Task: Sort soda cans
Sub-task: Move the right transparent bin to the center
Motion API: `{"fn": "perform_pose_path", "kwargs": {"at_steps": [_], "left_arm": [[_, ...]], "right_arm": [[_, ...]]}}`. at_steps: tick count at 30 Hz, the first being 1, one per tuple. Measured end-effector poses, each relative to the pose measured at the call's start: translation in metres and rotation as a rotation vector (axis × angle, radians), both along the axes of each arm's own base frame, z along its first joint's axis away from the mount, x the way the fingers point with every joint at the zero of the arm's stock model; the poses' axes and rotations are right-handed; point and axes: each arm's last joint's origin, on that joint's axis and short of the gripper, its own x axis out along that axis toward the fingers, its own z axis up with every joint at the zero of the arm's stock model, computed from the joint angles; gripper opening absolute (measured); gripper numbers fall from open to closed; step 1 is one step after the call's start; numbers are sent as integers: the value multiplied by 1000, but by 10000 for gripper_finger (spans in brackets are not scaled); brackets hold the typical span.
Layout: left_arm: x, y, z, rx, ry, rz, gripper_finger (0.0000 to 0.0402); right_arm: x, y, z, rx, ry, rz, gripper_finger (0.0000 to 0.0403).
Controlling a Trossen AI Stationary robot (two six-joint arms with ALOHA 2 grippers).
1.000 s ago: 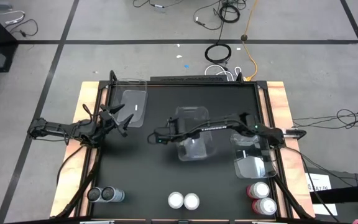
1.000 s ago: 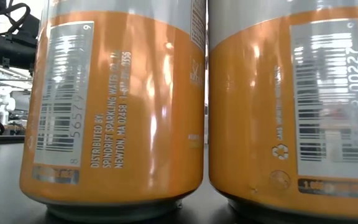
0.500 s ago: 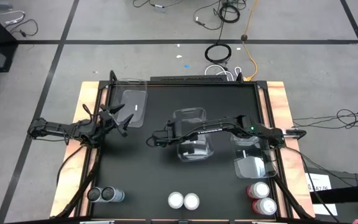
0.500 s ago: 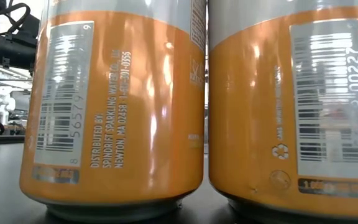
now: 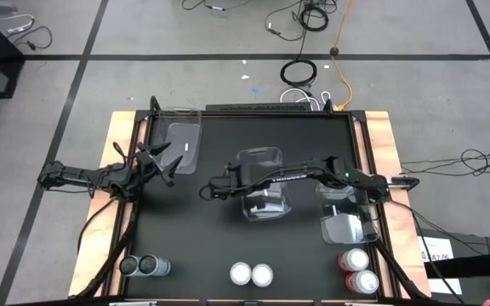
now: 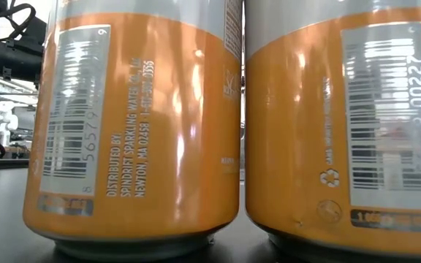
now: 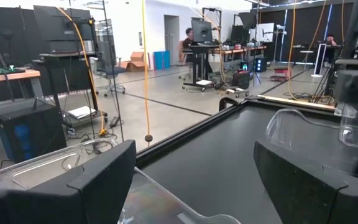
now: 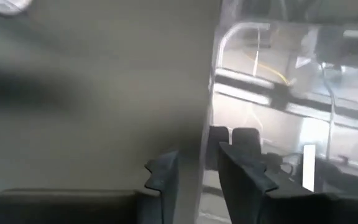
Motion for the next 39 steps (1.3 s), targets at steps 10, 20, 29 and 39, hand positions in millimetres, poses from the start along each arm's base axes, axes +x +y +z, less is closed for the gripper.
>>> {"fn": "perform_pose_path", "kwargs": {"at_steps": [10,20,29,39], "left_arm": [[0,0,0,0,1,0,336],[0,0,0,0,0,0,336],[0,0,0,0,-1,0,336],[0,0,0,0,-3,0,336]], "right_arm": [[-16,11,42,-142,-9,88,112],[-60,52,77,-291,118,151,112],[-76,93,77,-375,113,268,112],[-103,111,51,-391,188,254,112]]}}
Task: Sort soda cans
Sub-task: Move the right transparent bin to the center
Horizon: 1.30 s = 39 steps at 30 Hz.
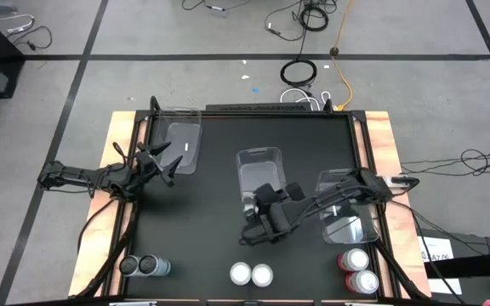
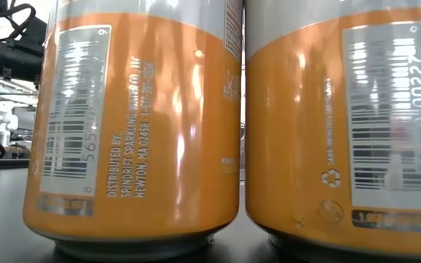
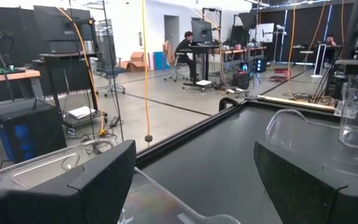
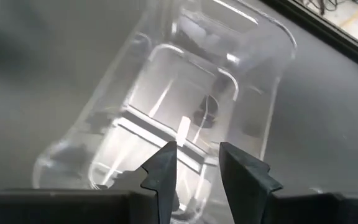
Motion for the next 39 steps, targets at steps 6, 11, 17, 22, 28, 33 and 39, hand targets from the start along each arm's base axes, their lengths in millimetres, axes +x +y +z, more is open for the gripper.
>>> {"fn": "perform_pose_path", "kwargs": {"at_steps": [6,11,17,22,28,33,39], "left_arm": [[0,0,0,0,3,0,336],[0,0,0,0,2,0,336],[0,0,0,0,3,0,336],[0,0,0,0,2,0,336],[0,0,0,0,2,0,336],[0,0,0,0,2,0,336],[0,0,0,0,2,0,336]], "right_arm": [[-51,0,2,-4,-63,-111,112],[-97,-8,-3,75,-161,-200,112],[-134,-20,-10,225,-213,-248,112],[-153,-28,-9,299,-186,-288,112],[-156,-29,-15,394,-93,-331,112],[-155,-28,-28,389,-43,-335,112],[-159,-28,-49,435,-15,-351,107]]}}
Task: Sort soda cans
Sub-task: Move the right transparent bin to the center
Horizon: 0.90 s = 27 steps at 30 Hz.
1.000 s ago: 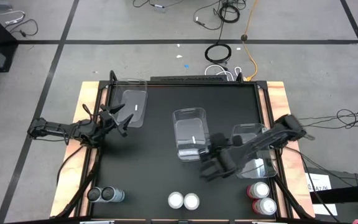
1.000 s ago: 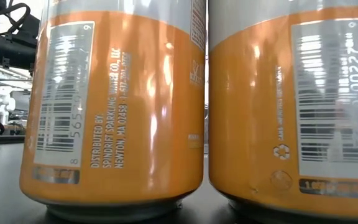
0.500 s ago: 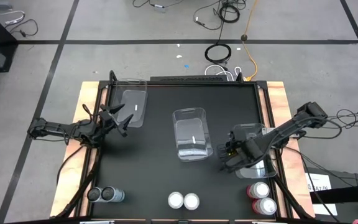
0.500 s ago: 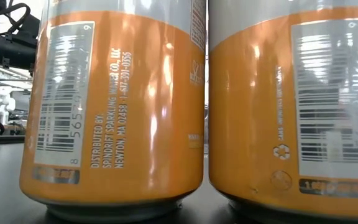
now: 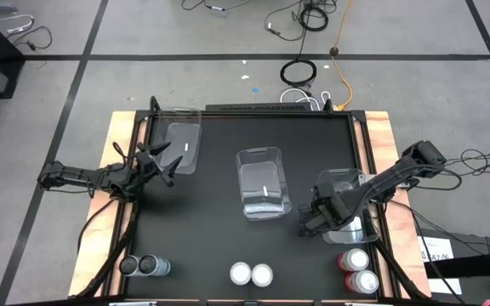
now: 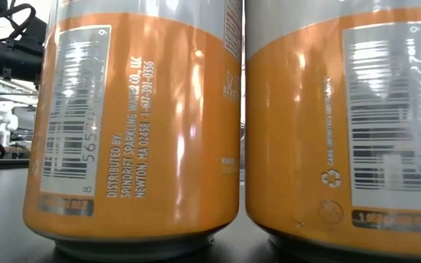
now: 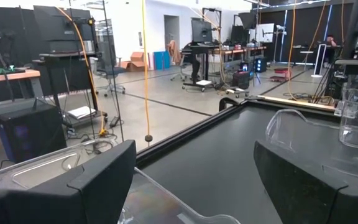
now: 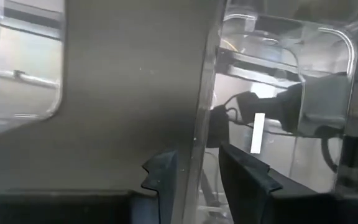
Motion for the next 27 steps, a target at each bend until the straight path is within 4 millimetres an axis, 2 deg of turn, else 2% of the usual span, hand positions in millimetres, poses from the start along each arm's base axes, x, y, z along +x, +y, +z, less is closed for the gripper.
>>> {"fn": "perform_pose_path", "kwargs": {"at_steps": [5,10,16,27], "left_arm": [[0,0,0,0,1,0,336],[0,0,0,0,0,0,336],[0,0,0,0,1,0,336],[0,0,0,0,1,0,336]], "right_arm": [[-4,-1,-13,37,21,-17,86],[-2,-4,-16,46,13,-37,11],[10,-20,-16,62,-24,-44,3],[40,-68,-11,21,-146,-68,1]]}}
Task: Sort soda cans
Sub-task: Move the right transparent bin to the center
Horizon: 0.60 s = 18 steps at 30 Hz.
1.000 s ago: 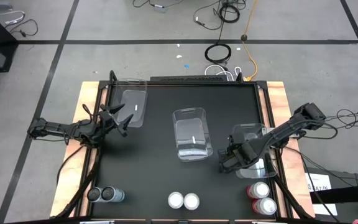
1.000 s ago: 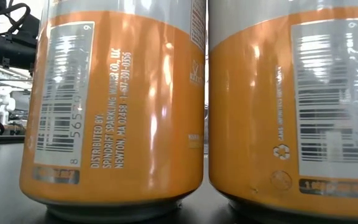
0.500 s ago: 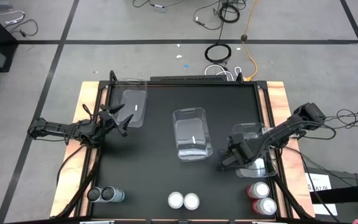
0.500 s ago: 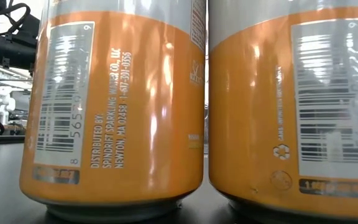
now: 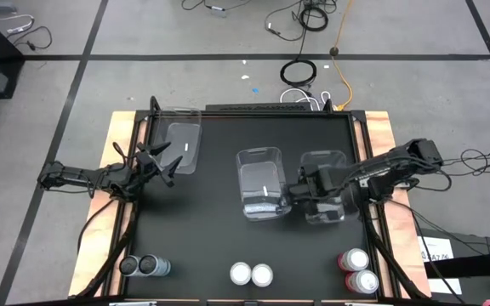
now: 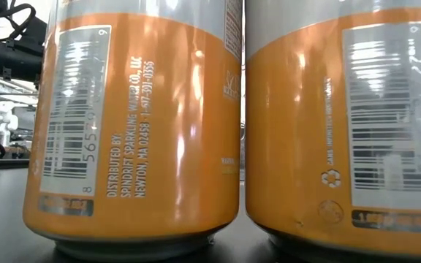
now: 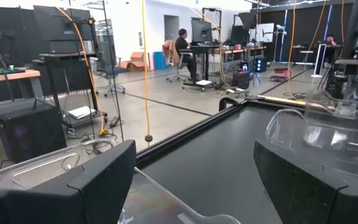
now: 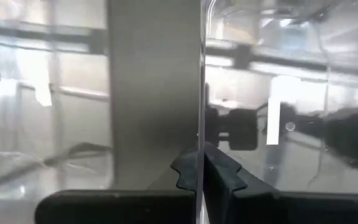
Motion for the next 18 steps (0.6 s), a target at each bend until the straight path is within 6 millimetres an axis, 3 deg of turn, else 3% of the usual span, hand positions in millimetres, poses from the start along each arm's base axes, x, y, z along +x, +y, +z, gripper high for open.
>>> {"fn": "perform_pose_path", "kwargs": {"at_steps": [6,18], "left_arm": [[0,0,0,0,0,0,336],[0,0,0,0,0,0,336]], "right_arm": [[20,-20,14,-29,-76,-32,1],[74,-22,-4,25,-20,-75,0]]}}
